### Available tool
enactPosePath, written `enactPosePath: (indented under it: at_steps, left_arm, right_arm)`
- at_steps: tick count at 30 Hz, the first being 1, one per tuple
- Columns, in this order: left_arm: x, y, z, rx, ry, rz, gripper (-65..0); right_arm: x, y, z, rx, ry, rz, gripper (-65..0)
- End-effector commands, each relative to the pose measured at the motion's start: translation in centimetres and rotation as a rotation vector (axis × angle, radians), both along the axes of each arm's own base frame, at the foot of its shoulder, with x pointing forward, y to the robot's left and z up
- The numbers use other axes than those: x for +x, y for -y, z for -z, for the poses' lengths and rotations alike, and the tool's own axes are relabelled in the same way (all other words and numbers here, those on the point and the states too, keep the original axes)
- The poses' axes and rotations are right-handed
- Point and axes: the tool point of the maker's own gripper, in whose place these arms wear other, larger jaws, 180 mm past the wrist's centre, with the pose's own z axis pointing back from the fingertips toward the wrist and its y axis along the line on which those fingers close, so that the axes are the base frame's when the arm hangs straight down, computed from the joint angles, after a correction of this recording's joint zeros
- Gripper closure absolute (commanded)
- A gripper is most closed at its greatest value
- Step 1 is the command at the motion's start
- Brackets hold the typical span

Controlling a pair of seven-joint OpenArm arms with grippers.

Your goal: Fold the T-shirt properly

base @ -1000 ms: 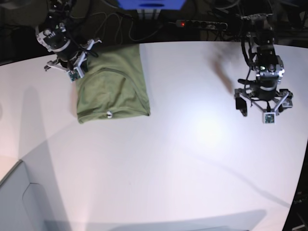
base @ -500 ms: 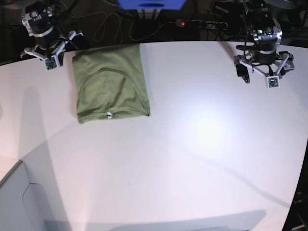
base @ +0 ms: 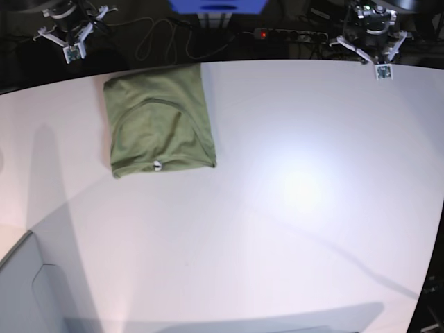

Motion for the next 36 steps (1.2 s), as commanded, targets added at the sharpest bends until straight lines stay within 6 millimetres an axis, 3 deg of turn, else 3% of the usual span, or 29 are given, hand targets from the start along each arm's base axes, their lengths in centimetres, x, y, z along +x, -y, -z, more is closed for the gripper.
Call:
enactPosePath:
  at_steps: [1,7,13,23,29,33,36]
  left_arm:
    - [-0.5,-0.2,-0.4,0.016,-0.005,0.002,-18.5]
    - [-4.7,2.5,2.2,-0.074,-0.105,-0.057,-20.1]
    - [-9.3,5.2,7.6,-0.189,-0.273,-0.08,-20.1]
    - [-14.2,2.1,18.8,-0.218,-0.374,-0.128,-19.9]
    - [-15.5,3.0,24.6,-0.258,-0.486,-0.005,-19.8]
    - [-14.5,4.5,26.2,-0.278,-0.473,0.059,-19.0]
    - [-13.3,5.1,26.5,-0.288,-0.454,0.071,-11.4]
  right_arm:
    - [-1.1,0.3,0.7,0.009,-0.036,-0.011,0.0]
    - [-3.9,-1.4,6.8,0.156,-0.175,0.027,0.0]
    - [-5.3,-3.1,10.9,0.273,-0.242,0.099,0.0]
    - [-4.7,-6.6,14.9,0.463,-0.172,0.222,0.0]
    - [-4.3,-8.1,17.0,0.558,-0.153,0.238,0.0]
    - [-3.9,-9.1,17.7,0.583,-0.099,0.262,0.0]
    - [-4.2,-8.1,19.1,0.455,-0.088,0.292,0.0]
